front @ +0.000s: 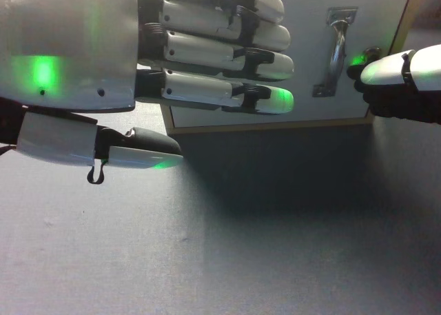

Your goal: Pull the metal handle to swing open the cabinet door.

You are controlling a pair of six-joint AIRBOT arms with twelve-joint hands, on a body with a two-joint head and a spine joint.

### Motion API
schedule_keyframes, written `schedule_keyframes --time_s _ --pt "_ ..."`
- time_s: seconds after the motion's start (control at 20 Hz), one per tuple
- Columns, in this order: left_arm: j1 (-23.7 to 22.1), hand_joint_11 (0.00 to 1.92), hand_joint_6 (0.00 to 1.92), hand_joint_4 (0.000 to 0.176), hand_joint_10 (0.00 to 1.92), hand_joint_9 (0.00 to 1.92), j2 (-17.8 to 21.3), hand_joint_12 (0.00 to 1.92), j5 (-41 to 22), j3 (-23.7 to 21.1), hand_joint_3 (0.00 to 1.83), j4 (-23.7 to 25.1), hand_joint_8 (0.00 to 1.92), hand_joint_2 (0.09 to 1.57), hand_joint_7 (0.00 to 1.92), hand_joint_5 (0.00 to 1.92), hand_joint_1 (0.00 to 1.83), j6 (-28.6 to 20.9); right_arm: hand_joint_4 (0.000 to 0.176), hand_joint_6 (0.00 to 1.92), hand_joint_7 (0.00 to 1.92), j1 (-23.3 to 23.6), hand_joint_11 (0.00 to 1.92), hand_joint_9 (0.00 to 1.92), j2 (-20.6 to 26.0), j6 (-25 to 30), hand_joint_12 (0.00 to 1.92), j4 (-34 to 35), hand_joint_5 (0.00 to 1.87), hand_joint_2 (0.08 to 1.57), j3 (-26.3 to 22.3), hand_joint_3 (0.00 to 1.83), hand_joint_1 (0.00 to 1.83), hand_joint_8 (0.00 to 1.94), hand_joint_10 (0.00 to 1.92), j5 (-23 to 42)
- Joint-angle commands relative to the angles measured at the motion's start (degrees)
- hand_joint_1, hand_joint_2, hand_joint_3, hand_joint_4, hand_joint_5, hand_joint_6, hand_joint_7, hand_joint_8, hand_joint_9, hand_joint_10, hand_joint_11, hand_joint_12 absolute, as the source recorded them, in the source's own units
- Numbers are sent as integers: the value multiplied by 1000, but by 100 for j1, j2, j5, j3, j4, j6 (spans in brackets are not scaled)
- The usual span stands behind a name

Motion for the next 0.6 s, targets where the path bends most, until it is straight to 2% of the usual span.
schedule_keyframes --time_s 0.0,0.25,0.3,0.35,0.55 --pt "-51 0 3 0 2 229 48 559 -108 -6 51 -562 2 1571 253 236 0 22 0 1 12 91 0 15 44 49 134 69 8 1571 -23 127 0 1 2 680" --pt "19 0 0 0 1 228 79 560 -80 -58 51 -674 0 1571 251 231 0 -51 0 1 15 97 0 18 -4 48 145 157 10 1571 -121 129 0 1 2 698" --pt "102 0 0 0 1 228 159 560 -26 -171 51 -765 0 1571 251 231 0 -430 0 1 15 135 0 18 -70 48 145 191 10 1571 -97 129 0 1 2 699" --pt "118 0 2 0 2 231 172 561 2 -207 52 -814 2 1571 254 236 0 -541 0 1 10 145 0 15 -86 48 133 205 3 1571 -107 134 0 1 0 699" --pt "115 0 2 0 2 233 195 571 24 -234 59 -815 2 1571 256 239 0 -622 0 1 8 166 0 9 -139 48 130 220 6 1571 -106 131 0 1 2 702"
